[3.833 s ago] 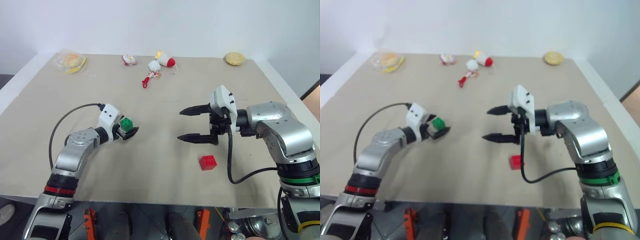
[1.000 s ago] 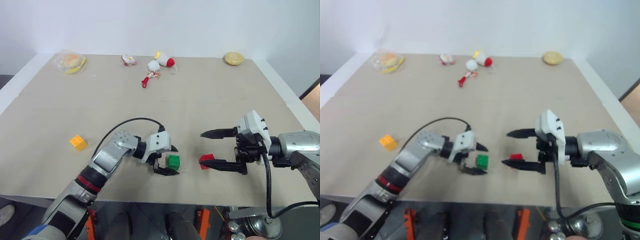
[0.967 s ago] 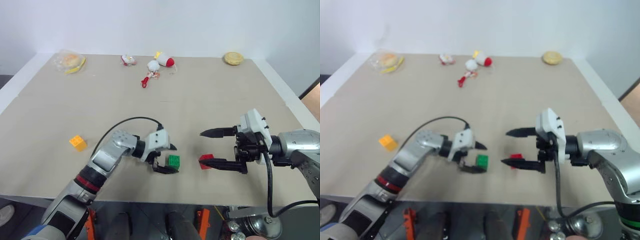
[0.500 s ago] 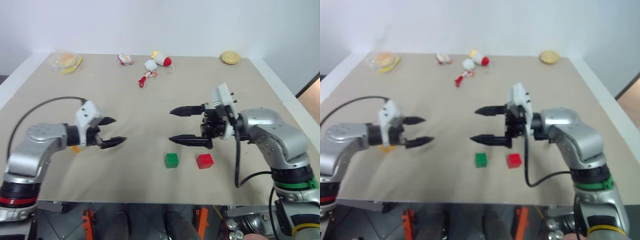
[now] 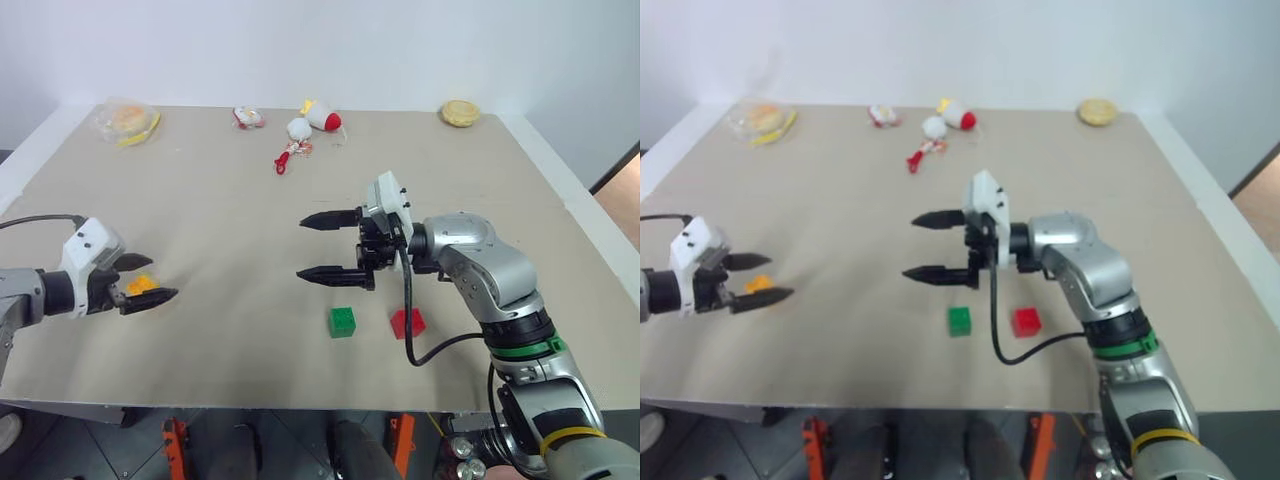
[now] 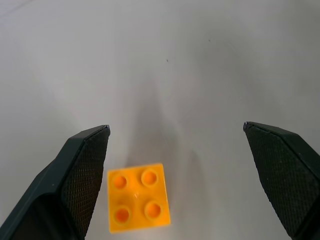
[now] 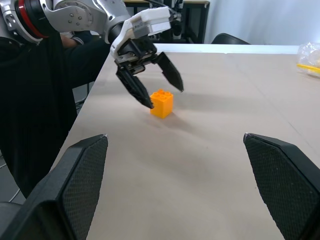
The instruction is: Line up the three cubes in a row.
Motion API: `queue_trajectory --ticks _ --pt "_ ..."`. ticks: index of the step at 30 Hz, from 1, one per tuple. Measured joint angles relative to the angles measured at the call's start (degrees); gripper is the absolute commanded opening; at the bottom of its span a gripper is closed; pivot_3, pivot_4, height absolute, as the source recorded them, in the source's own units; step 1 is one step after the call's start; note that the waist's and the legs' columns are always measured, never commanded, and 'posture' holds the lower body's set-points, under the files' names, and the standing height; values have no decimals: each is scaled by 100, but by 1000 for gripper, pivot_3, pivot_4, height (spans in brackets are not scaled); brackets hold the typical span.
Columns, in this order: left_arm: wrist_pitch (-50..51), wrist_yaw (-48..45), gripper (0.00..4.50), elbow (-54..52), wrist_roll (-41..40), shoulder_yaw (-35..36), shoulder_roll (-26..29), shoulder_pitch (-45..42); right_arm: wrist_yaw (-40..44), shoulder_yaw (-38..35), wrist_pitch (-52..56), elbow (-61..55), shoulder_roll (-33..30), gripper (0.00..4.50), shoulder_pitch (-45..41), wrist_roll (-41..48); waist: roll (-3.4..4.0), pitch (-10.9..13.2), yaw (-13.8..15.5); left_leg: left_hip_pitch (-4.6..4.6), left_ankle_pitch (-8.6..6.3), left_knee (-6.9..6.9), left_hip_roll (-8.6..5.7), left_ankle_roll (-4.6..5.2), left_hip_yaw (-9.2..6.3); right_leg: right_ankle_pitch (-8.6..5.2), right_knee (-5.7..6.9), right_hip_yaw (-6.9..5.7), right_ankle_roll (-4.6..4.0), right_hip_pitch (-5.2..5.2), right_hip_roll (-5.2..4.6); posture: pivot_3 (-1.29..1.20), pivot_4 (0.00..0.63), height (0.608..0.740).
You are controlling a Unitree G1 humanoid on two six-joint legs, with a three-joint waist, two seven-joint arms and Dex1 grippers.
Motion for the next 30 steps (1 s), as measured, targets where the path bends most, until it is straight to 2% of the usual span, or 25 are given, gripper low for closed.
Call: queue_trajectory --ticks 6,23,24,25,30 --pt "-317 84 4430 601 252 -84 119 -119 0 0 13 -9 5 4500 1 -1 0 0 -4 2 0 1 16 0 4 8 2 -9 -15 -5 8 0 150 737" --pt "-492 242 4430 1098 520 -684 -49 -259 -34 -52 157 -146 -48 4500 43 15 -1 0 -3 1 0 0 23 0 9 12 5 -9 -21 -12 14 0 150 737" --pt "-489 250 3934 1098 520 -688 -60 -279 -32 -53 163 -148 -56 4500 43 16 -1 0 -3 1 0 0 23 0 9 12 5 -9 -22 -12 14 0 150 737" --pt "-488 267 3738 1099 520 -690 -77 -310 -31 -60 171 -152 -65 4500 43 20 -1 -1 -3 1 0 0 23 0 9 12 5 -10 -22 -12 14 0 150 737" --pt "-488 332 1938 1102 520 -695 -105 -355 -28 -75 197 -208 -78 4500 43 59 -1 -1 -3 2 0 0 25 0 9 12 6 -10 -22 -12 17 0 150 737"
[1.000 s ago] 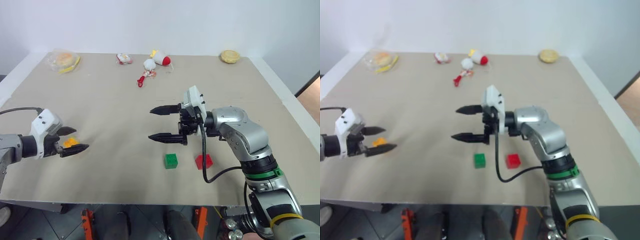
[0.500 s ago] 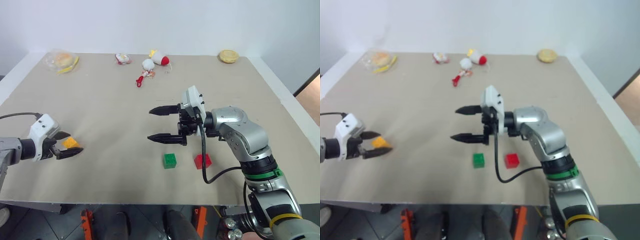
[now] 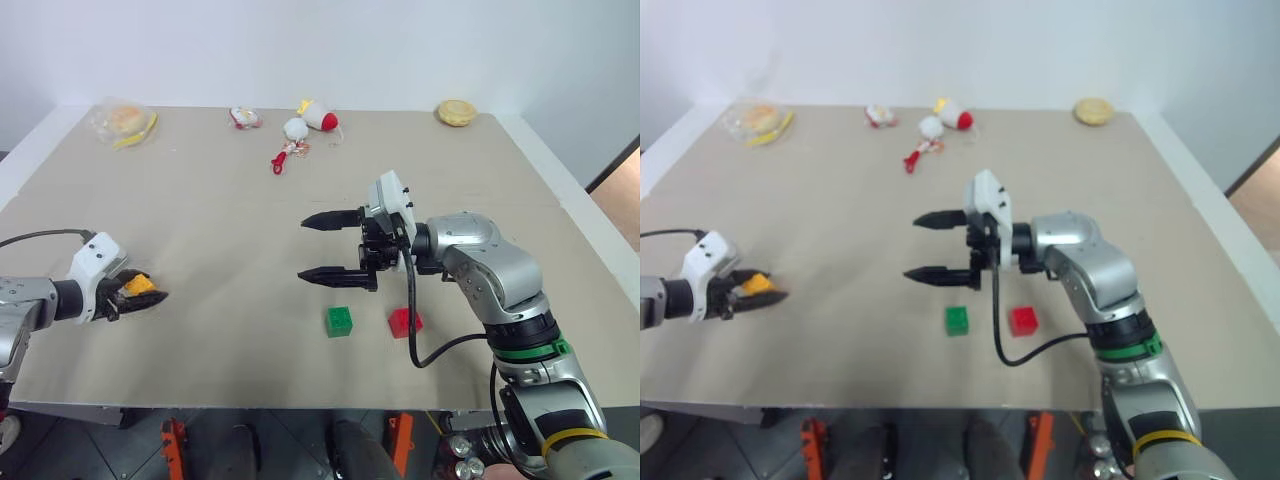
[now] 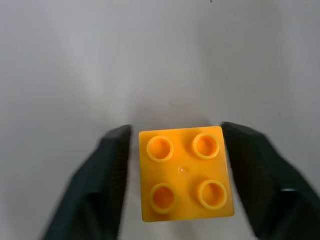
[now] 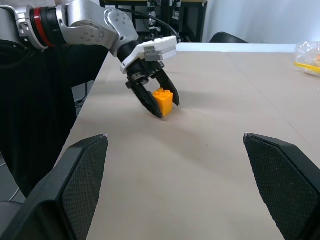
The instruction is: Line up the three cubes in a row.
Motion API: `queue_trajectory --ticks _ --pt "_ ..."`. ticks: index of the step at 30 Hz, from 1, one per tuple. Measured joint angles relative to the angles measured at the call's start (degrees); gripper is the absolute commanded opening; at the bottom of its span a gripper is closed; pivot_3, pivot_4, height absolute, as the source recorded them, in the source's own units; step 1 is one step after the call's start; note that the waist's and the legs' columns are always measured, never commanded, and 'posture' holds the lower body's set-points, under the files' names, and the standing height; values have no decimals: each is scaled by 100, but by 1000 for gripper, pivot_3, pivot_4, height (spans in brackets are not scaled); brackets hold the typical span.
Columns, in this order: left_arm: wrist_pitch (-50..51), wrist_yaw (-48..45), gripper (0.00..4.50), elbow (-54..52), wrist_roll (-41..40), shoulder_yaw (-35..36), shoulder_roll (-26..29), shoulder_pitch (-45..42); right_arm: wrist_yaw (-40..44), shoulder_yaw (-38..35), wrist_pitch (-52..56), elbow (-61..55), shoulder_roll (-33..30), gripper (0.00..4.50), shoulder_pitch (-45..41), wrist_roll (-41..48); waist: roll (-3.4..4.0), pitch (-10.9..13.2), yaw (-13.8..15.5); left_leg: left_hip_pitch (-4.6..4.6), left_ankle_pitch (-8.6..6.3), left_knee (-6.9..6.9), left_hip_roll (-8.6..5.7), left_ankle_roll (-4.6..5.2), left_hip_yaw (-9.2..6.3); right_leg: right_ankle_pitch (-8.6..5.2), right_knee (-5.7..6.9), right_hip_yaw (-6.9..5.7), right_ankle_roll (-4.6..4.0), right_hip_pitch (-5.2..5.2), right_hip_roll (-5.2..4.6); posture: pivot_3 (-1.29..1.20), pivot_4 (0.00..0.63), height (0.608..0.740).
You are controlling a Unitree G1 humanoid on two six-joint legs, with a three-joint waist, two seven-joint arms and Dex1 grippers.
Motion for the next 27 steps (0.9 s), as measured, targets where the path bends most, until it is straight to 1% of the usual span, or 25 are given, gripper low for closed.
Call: queue_trajectory --ticks 1,2,6,9,11,13,15,17,20,24,27 --pt "1 0 1577 0 -1 -2 -1 0 0 0 12 0 0 4500 0 4 0 0 0 0 0 0 0 0 0 0 0 0 0 0 0 0 150 737" --pt "2 -1 1361 0 -2 -4 -1 -1 0 0 13 0 -1 4500 0 5 0 0 0 0 0 0 0 0 0 0 0 0 0 0 0 0 150 737" --pt "6 -15 1380 0 -1 -19 0 -16 2 0 25 -5 -20 4500 0 17 0 0 0 0 0 1 0 0 0 1 0 0 0 0 0 0 150 737" --pt "2 -145 1380 -34 -7 -84 1 -57 16 -61 89 -133 -146 4500 32 103 0 0 1 -1 0 0 0 0 0 0 0 0 0 0 -1 0 150 737" --pt "9 -331 1380 -219 -88 -241 -18 -133 57 -249 174 -320 -361 4500 155 253 0 0 34 -6 0 1 -2 -1 0 -3 0 2 2 2 -2 0 150 737" --pt "27 -498 1380 -424 -210 -388 -153 -370 135 -479 299 -518 -635 4500 284 429 -2 -1 101 -7 0 2 -4 -1 0 -4 0 4 4 2 -2 0 150 737" --pt "33 -723 1380 -582 -278 -739 -306 -840 236 -735 450 -847 -1042 4500 520 637 -2 -1 171 -9 1 6 -6 -1 -2 -9 0 3 13 7 0 0 150 737" --pt "31 -900 1380 -666 -276 -990 -396 -1132 293 -870 527 -1050 -1307 4500 701 708 -3 -2 165 -7 1 8 -6 -1 1 -10 0 7 15 10 0 0 150 737" --pt "-3 -1232 1380 -826 -230 -1605 -673 -1623 340 -1113 655 -1334 -1824 4500 1142 758 -3 -2 159 -7 1 12 -9 -1 6 -10 0 16 21 12 0 0 150 737" --pt "-180 -1501 1380 -919 -38 -2289 -1082 -1881 254 -1382 763 -1622 -2196 4500 1559 788 -2 -2 119 0 0 12 -7 0 12 -7 2 30 25 10 8 0 150 737" --pt "-245 -1641 1380 -946 18 -2588 -1317 -1951 126 -1491 856 -1824 -2271 4500 1759 834 -2 -2 129 1 1 15 -5 1 6 -7 10 33 23 9 16 0 150 737"
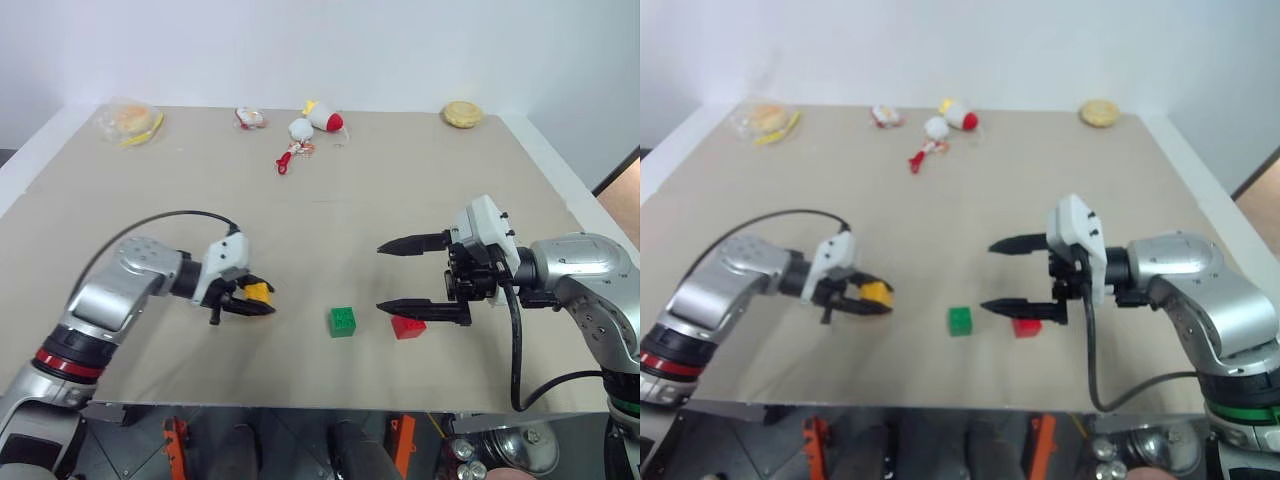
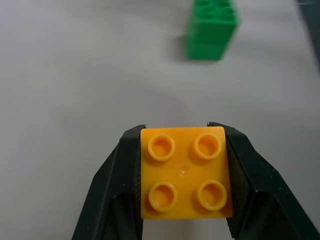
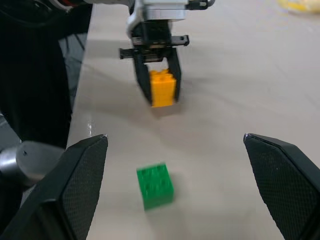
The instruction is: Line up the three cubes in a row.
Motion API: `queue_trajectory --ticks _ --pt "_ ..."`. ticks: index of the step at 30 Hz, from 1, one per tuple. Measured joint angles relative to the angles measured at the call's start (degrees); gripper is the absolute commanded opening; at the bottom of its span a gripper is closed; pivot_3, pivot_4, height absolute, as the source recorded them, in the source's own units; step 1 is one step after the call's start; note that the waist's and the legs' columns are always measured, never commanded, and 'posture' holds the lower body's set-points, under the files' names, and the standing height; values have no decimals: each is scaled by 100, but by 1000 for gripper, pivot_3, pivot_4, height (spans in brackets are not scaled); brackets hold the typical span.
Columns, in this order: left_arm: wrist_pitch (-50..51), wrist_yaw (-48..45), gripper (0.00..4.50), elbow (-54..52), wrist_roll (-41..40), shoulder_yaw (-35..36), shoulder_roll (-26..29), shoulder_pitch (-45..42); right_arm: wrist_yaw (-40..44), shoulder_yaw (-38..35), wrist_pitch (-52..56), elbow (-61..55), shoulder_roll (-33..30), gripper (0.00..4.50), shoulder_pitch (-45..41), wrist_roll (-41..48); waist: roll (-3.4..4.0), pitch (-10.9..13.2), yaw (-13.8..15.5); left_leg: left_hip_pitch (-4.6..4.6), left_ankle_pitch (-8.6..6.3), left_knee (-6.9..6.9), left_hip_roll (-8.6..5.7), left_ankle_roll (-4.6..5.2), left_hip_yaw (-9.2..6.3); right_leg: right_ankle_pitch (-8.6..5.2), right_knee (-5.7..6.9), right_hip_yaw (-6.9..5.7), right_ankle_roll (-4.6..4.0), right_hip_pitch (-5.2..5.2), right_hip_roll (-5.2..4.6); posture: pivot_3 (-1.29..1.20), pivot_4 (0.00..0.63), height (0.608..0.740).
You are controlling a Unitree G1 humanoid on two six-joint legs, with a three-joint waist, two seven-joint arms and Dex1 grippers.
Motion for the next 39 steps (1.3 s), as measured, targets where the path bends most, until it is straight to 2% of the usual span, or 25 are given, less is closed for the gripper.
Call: queue_trajectory --ticks 6,24,26,32,39 --pt "-234 -207 1380 218 276 -425 -300 -271 -374 -269 240 -494 -102 4500 397 167 0 0 9 -4 0 26 -1 0 2 -4 6 8 -7 4 -1 0 150 737" --pt "-367 -339 1380 606 670 -582 -697 -424 -804 -496 460 -721 -217 4500 528 493 0 0 8 -4 0 41 -2 1 4 -1 6 13 -9 8 -1 0 150 737" --pt "-362 -343 2443 608 695 -582 -713 -430 -823 -496 459 -721 -217 4500 526 504 0 0 8 -4 0 43 -3 0 5 -1 6 14 -8 9 -3 0 150 737" --pt "-318 -344 4477 617 712 -582 -777 -430 -855 -495 456 -717 -217 4500 525 507 0 0 7 -4 0 44 -3 0 4 -1 6 14 -8 9 -2 0 150 737" --pt "-98 -305 4477 581 367 -339 -912 -430 -886 -631 456 -649 -189 4500 569 690 -1 0 8 -5 0 44 -3 1 4 0 6 14 -7 10 -3 0 150 737"
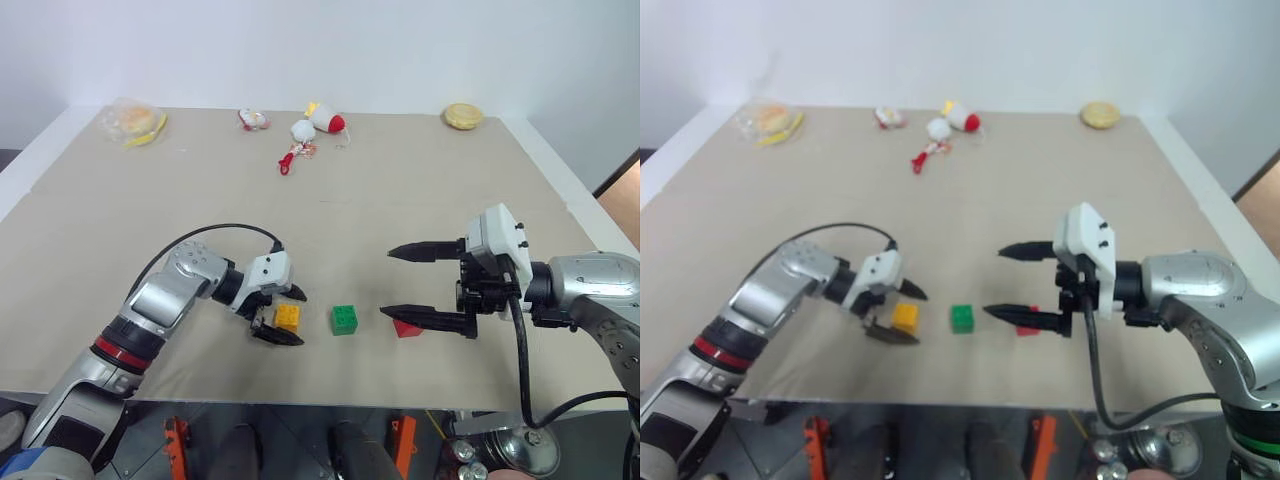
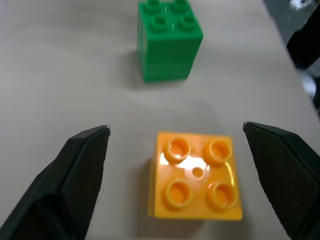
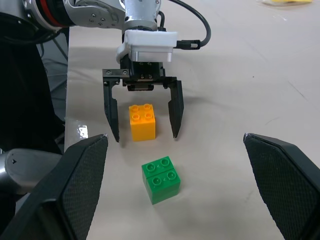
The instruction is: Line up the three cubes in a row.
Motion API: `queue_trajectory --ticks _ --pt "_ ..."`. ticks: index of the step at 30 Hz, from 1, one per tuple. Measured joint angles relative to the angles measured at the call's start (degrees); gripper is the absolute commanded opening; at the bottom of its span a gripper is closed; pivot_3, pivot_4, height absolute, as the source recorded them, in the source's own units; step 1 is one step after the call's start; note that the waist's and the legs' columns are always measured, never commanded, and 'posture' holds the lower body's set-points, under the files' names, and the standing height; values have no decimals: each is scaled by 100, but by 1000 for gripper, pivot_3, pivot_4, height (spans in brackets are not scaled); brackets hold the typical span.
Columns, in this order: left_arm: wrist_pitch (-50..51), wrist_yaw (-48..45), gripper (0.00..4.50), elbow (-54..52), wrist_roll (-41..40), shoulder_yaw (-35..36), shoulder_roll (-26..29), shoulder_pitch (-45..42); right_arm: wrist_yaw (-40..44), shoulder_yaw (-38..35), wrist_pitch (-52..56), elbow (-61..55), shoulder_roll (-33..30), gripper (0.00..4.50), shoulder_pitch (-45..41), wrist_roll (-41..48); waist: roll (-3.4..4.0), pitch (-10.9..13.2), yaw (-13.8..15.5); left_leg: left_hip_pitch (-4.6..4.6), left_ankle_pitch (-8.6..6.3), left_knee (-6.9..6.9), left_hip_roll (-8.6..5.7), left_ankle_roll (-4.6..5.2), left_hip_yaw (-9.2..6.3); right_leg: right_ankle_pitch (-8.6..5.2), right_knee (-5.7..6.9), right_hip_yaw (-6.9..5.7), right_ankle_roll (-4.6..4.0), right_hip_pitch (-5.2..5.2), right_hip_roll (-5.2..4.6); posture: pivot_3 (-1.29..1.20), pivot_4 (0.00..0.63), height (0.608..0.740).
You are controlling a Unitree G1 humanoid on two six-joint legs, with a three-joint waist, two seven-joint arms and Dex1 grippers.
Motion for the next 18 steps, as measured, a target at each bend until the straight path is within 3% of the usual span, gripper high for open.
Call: queue_trajectory --ticks 3,7,10,18 --pt "476 378 4477 -179 -555 607 -218 -2 -247 -301 -5 109 251 4500 58 148 -1 0 0 1 0 2 1 0 -2 2 0 -1 3 2 0 0 150 737" --pt "745 1851 4477 -425 -1046 1903 -828 -39 -1214 -549 -300 412 1228 4500 332 -63 -2 -1 -3 8 0 11 1 0 -9 18 4 -4 32 12 3 0 150 737" --pt "477 3715 4477 -613 -696 2614 -1413 276 -2440 -642 -845 666 2340 4500 555 -582 4 -6 -5 14 1 12 -2 0 -9 24 4 5 39 19 4 0 150 737" --pt "-517 6218 4477 -715 121 3366 -2205 1665 -4299 -1029 -2388 1680 3537 4500 1104 -2160 6 -9 12 10 7 13 -11 -4 -5 35 1 9 39 18 -2 0 150 737"
